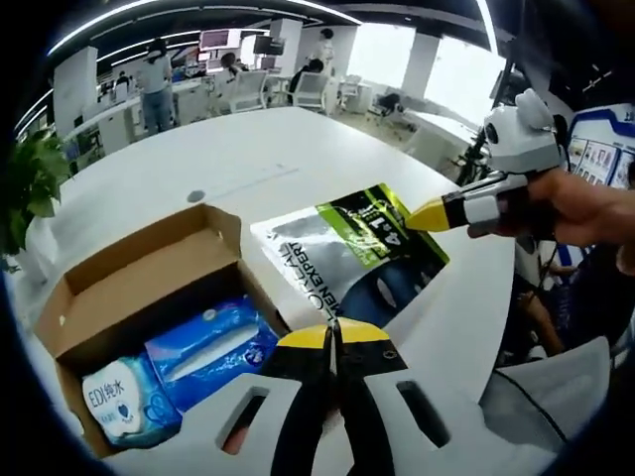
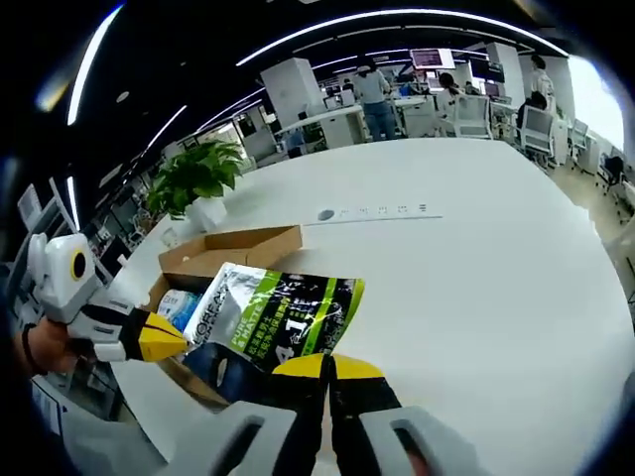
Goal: Operate the shoe box by opening the lid, removing the specified soft item, and placing it in the target area until the item is outside and the box remains undamaged.
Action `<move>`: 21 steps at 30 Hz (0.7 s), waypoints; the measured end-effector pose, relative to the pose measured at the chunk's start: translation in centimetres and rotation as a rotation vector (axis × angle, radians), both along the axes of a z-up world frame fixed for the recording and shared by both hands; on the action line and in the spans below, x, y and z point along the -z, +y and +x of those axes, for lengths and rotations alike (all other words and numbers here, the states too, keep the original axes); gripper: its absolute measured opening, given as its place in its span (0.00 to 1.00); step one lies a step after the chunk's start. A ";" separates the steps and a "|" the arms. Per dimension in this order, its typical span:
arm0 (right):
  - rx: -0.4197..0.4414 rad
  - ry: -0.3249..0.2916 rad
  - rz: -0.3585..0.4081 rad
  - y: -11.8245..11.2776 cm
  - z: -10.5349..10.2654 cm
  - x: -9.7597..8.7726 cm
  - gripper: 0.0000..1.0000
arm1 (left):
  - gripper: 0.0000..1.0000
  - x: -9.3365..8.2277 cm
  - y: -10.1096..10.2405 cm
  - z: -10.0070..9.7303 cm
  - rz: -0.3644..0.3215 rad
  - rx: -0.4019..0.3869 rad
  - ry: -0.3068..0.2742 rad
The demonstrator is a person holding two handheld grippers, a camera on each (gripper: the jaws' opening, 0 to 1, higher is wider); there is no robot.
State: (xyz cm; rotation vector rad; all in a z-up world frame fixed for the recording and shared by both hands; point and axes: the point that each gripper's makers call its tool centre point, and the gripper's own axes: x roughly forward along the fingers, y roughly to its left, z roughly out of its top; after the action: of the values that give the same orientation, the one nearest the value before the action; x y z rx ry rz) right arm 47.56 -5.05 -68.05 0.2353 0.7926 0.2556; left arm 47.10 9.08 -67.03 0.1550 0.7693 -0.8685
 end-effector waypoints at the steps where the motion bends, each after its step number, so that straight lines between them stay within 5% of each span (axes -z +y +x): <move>1: -0.002 0.003 -0.002 -0.1 0.1 0.1 0.00 | 0.01 0.1 -0.1 0.1 0.007 0.000 -0.001; 21: -0.018 0.070 0.026 -2.6 3.3 3.9 0.00 | 0.01 3.7 -2.9 2.6 0.149 0.089 0.010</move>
State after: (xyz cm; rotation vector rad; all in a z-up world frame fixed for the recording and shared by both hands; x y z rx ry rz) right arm 50.86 -7.62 -71.96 0.2631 0.8610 0.2764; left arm 49.66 6.17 -70.71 0.3192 0.8415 -0.8960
